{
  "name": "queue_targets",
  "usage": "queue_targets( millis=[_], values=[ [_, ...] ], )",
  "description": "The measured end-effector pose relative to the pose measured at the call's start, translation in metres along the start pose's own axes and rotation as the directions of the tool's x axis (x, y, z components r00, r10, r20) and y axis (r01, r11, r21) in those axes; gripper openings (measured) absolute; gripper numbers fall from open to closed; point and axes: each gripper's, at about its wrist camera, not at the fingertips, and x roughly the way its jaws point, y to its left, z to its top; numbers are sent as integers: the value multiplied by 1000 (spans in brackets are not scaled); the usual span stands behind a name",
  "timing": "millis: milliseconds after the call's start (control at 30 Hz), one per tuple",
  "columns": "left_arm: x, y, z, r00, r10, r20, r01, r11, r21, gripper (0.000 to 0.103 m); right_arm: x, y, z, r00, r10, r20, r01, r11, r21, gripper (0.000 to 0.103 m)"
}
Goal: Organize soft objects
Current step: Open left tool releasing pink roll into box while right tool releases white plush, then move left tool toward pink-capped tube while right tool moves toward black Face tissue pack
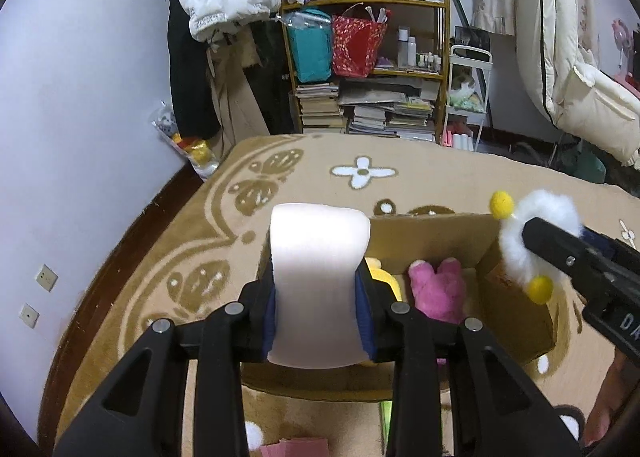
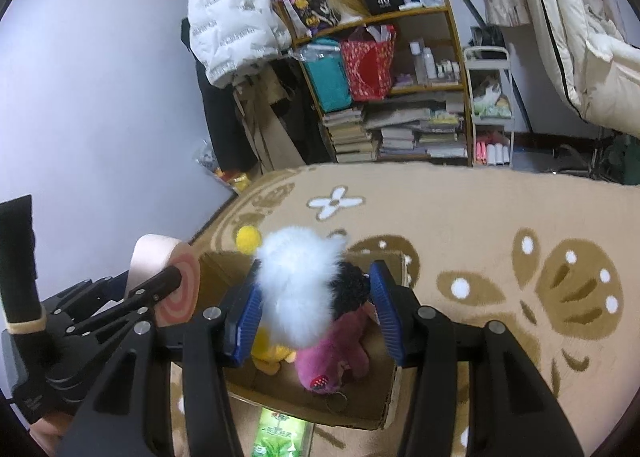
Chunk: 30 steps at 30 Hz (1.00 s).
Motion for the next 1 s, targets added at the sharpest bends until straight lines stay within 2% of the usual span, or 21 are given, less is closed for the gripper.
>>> queue_targets(
  millis=[300,367,400,467,667,800,900,1000],
  values=[
    [11,-1,-8,999,11,-38,-12,1000,-28,40,22,-8,-7,998,-23,-63,23,1000,0,57],
    [13,4,-9,999,29,-44,-31,998,-51,48,21,-11,-7,998,-23,-64,23,1000,7,57],
    [11,5,-9,999,38,-37,-40,998,-54,57,21,-12,-7,998,-23,-63,24,1000,9,58],
    [7,7,-8,999,42,-17,-43,998,-48,60,18,-13,-8,998,-25,-59,26,1000,16,59],
    [-11,7,-7,999,33,26,-33,999,-34,88,8,-15,-12,998,-34,-46,35,999,21,66],
    [-18,4,-8,999,47,27,-47,999,-6,99,0,-15,-15,999,-27,-31,28,999,32,83],
    [-25,-1,-12,998,47,33,-48,998,29,101,-5,-15,-16,999,-42,-32,43,999,32,90],
    [-33,-3,-16,996,72,45,-74,996,44,102,-8,-13,-18,998,-57,-33,58,998,28,92]
  ],
)
